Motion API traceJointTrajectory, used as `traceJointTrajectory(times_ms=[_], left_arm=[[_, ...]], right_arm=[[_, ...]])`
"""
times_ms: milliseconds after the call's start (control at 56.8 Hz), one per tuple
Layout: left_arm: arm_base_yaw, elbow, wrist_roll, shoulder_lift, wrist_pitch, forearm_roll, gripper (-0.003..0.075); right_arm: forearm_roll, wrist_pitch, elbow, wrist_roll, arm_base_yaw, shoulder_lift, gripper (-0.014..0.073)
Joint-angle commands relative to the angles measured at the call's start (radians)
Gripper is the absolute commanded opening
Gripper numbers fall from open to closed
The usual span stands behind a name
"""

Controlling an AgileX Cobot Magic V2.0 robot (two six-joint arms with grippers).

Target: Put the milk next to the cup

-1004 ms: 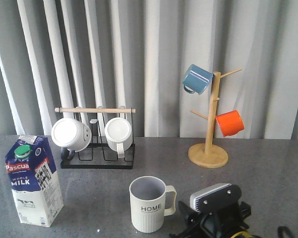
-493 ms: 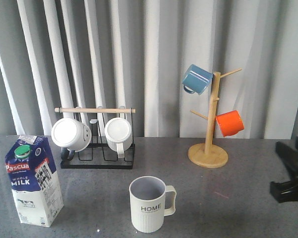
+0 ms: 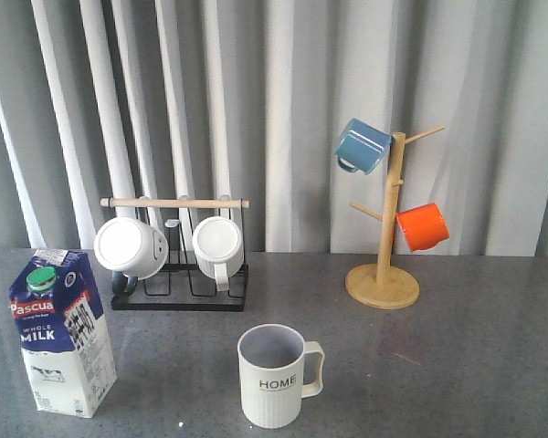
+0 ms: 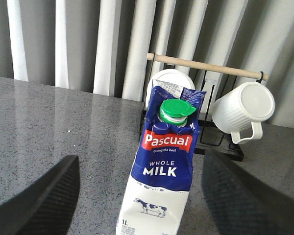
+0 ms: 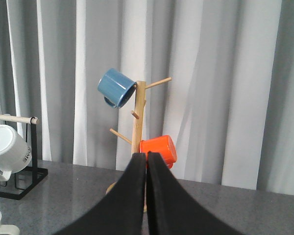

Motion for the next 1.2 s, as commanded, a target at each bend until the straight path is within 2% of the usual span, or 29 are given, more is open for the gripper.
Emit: traceJointTrajectory(times_ms=[0, 211, 916, 1004, 1092, 1180], left_arm=[[0.001, -0.034, -0.01, -0.007, -0.073, -0.005, 0.0496], [0.001, -0.034, -0.01, -0.007, -0.073, -0.005, 0.0496], [0.001, -0.034, -0.006, -0.007, -0.073, -0.003, 0.0501], [0.001, -0.034, 0.0, -0.018, -0.112, 0.02, 0.0571], [0.0, -0.052, -0.014, -0.033, -0.157, 0.077, 0.0737], [0.0, -0.108, -0.047, -0.013, -0.131, 0.125, 0.0734]], right_arm=[[-0.007, -0.115, -0.003, -0.032, -0.006, -0.013, -0.0008], [-0.003, -0.067, 0.008, -0.033, -0.006, -0.012, -0.0008], [-0.003, -0.067, 0.008, -0.033, -0.006, -0.012, -0.0008], [-0.003, -0.067, 0.008, -0.033, -0.006, -0.012, -0.0008], [-0.003, -0.067, 0.008, -0.033, -0.006, -0.012, -0.0008], [-0.003, -0.066, 0.008, -0.033, -0.006, -0.012, -0.0008]])
